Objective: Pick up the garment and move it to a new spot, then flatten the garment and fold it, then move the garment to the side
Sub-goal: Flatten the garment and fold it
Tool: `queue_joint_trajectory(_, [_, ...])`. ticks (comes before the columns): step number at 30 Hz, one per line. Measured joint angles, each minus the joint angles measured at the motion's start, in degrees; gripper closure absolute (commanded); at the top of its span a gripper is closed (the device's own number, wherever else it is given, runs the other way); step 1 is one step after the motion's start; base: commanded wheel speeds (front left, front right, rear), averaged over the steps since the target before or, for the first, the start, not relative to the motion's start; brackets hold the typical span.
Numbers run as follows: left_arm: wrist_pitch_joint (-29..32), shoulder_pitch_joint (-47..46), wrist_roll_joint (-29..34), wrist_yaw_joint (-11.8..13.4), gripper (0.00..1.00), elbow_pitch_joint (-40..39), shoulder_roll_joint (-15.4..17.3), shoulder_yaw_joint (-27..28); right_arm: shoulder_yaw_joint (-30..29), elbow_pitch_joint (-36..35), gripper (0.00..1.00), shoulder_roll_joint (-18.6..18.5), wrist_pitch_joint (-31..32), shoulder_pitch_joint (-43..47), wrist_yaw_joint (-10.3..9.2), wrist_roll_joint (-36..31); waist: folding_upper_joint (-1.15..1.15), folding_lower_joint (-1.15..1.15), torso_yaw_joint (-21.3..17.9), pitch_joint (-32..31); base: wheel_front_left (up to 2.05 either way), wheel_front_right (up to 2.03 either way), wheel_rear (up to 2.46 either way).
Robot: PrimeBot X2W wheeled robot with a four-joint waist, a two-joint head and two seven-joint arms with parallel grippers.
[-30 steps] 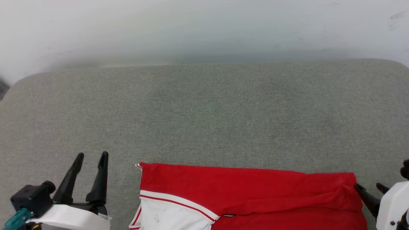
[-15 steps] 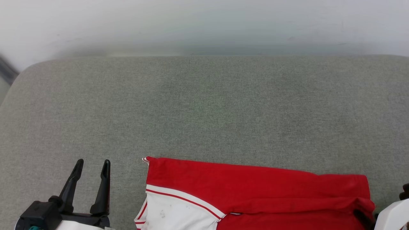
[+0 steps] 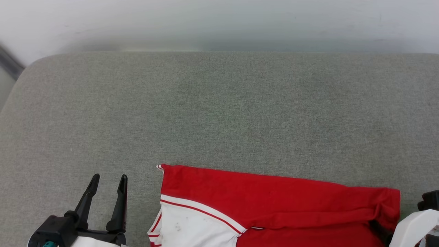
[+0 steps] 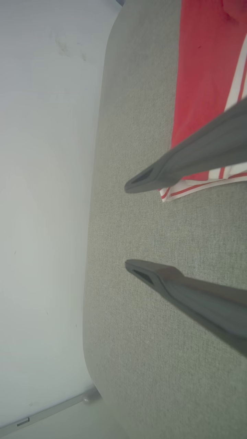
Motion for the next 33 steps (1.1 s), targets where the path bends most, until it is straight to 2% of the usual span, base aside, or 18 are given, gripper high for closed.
queue_joint_trajectory(4, [0.00,-0.20,0.42,-0.21,0.00,0.21,-0.58,0.09,1.49,0.74,0.00,-0.48,-0.51,-0.10,0.00,0.31,0.00,0.00,0.11,-0.45,0.00,0.00,0.00])
queue_joint_trajectory(5, [0.00,-0.20,0.46,-0.22,0.00,0.29,-0.74,0.10,1.70,0.94,0.29,-0.53,-0.57,-0.12,0.00,0.44,0.00,0.00,0.14,-0.63,0.00,0.00,0.00])
queue_joint_trajectory(6, [0.00,-0.20,0.46,-0.22,0.00,0.32,-0.80,0.12,1.97,1.03,0.78,-0.63,-1.03,-0.10,0.00,0.44,0.00,0.00,0.16,-0.81,0.00,0.00,0.00])
queue_joint_trajectory(7, [0.00,-0.20,0.46,-0.22,0.00,0.32,-0.80,0.12,2.09,1.11,1.00,-0.63,-1.57,-0.09,0.00,0.42,0.00,0.00,0.15,-0.97,0.00,0.00,0.00])
queue_joint_trajectory(16, [0.00,0.01,0.26,-0.23,0.00,0.03,-0.24,0.02,-1.54,1.72,1.00,-1.26,-5.35,-0.94,0.52,-0.96,0.00,0.01,-0.66,-2.06,0.00,0.00,0.00])
queue_joint_trajectory(21, [0.00,0.15,0.25,-0.27,0.00,-0.04,0.12,-0.05,-7.31,3.79,1.00,-3.81,-7.33,-2.04,0.49,-5.31,0.00,0.01,-1.35,-2.24,0.00,0.00,0.00])
queue_joint_trajectory(24, [0.00,0.13,0.24,-0.27,0.00,-0.08,0.16,-0.04,-10.73,5.05,1.00,-4.07,-8.00,-3.12,0.47,-8.20,0.00,0.01,-1.66,-2.39,0.00,0.00,0.00])
queue_joint_trajectory(28, [0.00,0.15,0.20,-0.27,0.00,0.09,0.16,-0.04,-10.40,4.24,1.00,-3.92,-7.89,-3.56,0.46,-8.94,0.00,0.01,-2.03,-2.84,0.00,0.00,0.00])
queue_joint_trajectory(33, [0.00,0.58,0.18,-0.29,0.00,0.21,0.10,-0.19,-6.56,-1.58,1.00,-3.64,-5.53,-2.77,0.45,-7.67,0.00,0.01,-2.76,-3.51,0.00,0.00,0.00])
